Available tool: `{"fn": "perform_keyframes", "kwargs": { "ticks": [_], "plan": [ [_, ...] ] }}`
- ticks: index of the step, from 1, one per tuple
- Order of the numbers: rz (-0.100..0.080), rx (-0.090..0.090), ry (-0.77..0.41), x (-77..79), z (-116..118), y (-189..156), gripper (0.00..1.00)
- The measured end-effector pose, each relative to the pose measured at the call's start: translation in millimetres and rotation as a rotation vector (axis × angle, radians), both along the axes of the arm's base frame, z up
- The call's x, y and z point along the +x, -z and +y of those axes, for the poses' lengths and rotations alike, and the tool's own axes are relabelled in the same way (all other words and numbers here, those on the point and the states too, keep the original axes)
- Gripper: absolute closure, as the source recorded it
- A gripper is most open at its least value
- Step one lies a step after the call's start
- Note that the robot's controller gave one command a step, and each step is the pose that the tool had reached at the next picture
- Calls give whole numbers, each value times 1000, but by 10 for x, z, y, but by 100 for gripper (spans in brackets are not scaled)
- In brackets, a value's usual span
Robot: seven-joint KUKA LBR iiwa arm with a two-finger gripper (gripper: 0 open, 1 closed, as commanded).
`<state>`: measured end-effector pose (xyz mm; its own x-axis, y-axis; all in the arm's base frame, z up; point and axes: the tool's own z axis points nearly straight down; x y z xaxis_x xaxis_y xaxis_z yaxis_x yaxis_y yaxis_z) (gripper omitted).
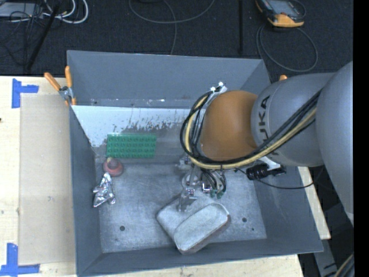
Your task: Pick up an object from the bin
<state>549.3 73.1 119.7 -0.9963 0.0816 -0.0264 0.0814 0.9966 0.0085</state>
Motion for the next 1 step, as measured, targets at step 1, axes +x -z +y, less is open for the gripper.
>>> {"fn": "perform_keyframes", "kwargs": {
  "ticks": [1],
  "plan": [
    [-3,1,27,19,-48,61,0]
  ]
}}
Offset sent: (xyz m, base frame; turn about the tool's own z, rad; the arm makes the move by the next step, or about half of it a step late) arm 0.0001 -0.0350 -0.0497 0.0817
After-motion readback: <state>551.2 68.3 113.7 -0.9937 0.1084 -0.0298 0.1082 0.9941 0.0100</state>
